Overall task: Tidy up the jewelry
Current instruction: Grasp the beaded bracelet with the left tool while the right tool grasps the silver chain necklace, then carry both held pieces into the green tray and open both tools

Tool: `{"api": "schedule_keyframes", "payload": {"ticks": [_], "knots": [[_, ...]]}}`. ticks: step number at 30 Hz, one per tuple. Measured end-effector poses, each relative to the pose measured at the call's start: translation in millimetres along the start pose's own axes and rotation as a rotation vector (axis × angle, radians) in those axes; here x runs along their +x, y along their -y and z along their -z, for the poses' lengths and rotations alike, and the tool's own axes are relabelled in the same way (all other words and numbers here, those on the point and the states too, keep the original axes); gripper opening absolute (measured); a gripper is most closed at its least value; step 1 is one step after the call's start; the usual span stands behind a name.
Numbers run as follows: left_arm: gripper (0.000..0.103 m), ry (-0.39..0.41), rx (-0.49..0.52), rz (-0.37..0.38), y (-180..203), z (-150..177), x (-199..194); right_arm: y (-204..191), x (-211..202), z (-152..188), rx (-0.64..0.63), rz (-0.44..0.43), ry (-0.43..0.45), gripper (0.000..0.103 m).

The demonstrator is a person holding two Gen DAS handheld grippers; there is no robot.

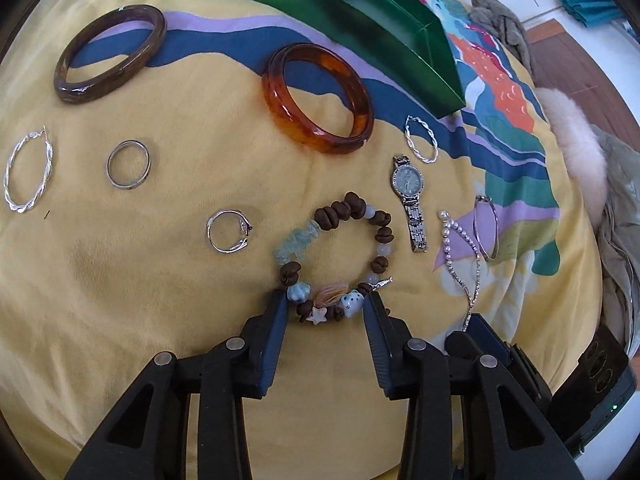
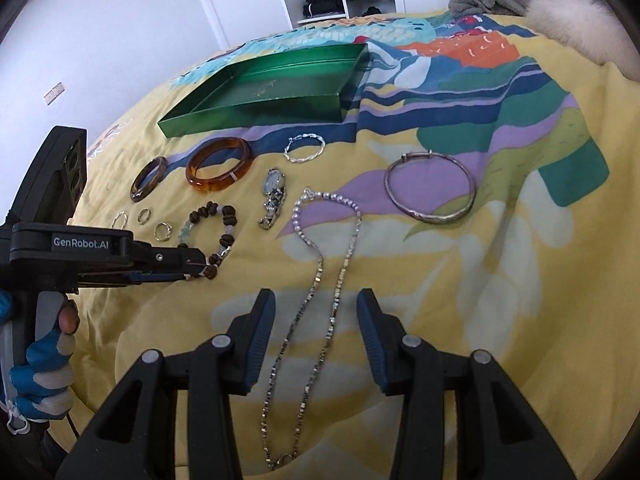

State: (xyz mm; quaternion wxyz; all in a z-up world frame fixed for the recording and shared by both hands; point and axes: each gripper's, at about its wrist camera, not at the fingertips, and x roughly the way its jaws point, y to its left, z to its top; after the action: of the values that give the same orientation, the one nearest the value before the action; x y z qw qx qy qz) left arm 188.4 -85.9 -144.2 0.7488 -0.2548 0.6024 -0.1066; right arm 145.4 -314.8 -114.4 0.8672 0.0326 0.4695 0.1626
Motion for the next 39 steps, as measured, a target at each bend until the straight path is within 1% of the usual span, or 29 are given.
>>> {"api": "schedule_keyframes", "payload": {"ticks": [3,4,5,6,8,11,13,16,18,22,24,29,33,36,39], "knots": [[0.039,-0.019,-0.021,-0.018,1.5,-3.4,2.9,0.9,10.0,0.2,0.007,-0.001,-0.025,0.041],[0.039,-0.023,-0.030,-0.019,0.8,-4.1,3.5,1.4,12.2,0.2,0.012,-0.005,-0.030,0.039],[0.039,-0.028,-0.041,-0.024,0.5,-4.5,4.3,1.8,14.2,0.2,0.014,-0.006,-0.033,0.033],[0.039,-0.032,-0.049,-0.031,1.0,-5.5,6.2,2.4,15.9,0.2,0.015,-0.006,-0.037,0.030],[0.039,-0.039,-0.070,-0.037,0.3,-6.6,7.3,4.8,18.5,0.1,0.024,-0.011,-0.044,0.018],[0.041,-0.043,-0.090,-0.054,2.4,-7.8,9.0,6.5,18.4,1.4,0.029,-0.019,-0.048,0.009],[0.041,-0.042,-0.103,-0.063,3.5,-7.5,10.2,5.7,18.0,2.9,0.027,-0.032,-0.052,0.005],[0.040,-0.037,-0.115,-0.074,3.8,-7.5,10.8,2.2,14.4,8.4,0.021,-0.062,-0.054,0.004],[0.030,-0.016,-0.107,-0.092,6.2,-6.3,9.9,0.1,8.8,13.1,0.026,-0.082,-0.044,0.004],[0.018,0.019,-0.079,-0.092,10.1,-2.7,8.2,-2.2,-6.3,21.7,0.032,-0.094,-0.011,0.004],[0.014,0.038,-0.054,-0.100,14.2,-0.5,5.2,-1.8,-14.3,25.4,0.041,-0.101,0.008,0.004],[0.012,0.092,0.016,-0.101,24.0,11.0,-7.8,-2.6,-35.6,30.5,0.049,-0.104,0.055,0.004],[0.011,0.138,0.059,-0.069,28.9,17.3,-27.4,-5.4,-53.9,34.1,0.037,-0.098,0.088,0.004],[0.010,0.152,0.087,-0.043,32.3,24.2,-39.7,-10.0,-67.0,36.8,0.025,-0.091,0.112,0.004],[0.010,0.162,0.125,-0.036,38.2,32.9,-47.4,-14.9,-78.3,39.8,0.018,-0.086,0.132,0.004]]}}
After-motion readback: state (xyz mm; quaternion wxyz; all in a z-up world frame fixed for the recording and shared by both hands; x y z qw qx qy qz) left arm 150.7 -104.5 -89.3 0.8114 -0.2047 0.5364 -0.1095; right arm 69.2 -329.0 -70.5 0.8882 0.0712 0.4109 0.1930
